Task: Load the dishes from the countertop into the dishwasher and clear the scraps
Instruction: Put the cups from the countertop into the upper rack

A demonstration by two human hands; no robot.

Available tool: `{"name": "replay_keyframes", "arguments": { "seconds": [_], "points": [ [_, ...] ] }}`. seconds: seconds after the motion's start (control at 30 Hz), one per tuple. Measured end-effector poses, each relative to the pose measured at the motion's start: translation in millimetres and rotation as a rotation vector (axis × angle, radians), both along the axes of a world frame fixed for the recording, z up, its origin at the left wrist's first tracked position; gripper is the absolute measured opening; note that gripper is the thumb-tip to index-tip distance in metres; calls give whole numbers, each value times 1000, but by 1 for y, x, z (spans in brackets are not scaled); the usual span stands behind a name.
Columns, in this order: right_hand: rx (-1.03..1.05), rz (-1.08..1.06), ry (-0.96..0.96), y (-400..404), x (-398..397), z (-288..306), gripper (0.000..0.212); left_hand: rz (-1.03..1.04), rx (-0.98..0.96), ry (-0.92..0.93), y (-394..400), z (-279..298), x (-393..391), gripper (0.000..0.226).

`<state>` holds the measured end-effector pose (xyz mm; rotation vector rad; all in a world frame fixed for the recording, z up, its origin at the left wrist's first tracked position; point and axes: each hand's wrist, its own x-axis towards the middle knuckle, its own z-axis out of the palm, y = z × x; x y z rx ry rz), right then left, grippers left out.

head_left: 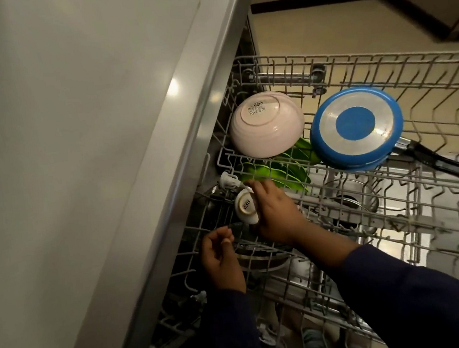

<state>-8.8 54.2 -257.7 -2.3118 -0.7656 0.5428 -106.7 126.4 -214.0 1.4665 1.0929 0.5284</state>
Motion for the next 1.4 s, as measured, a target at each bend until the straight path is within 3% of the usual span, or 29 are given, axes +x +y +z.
{"name": "replay_keyframes", "arguments": {
  "seconds": [0.67,1.13,1.4],
  "points": [
    [-88,54,-60,6,1,-4,78,17,6,-22,3,6,-2,35],
    [-131,115,47,-5,8,-3,95,20,21,-34,3,15,0,35],
    [-174,97,63,-29,7,19,88,23,18,-37,-2,38,-1,37]
  ]
}}
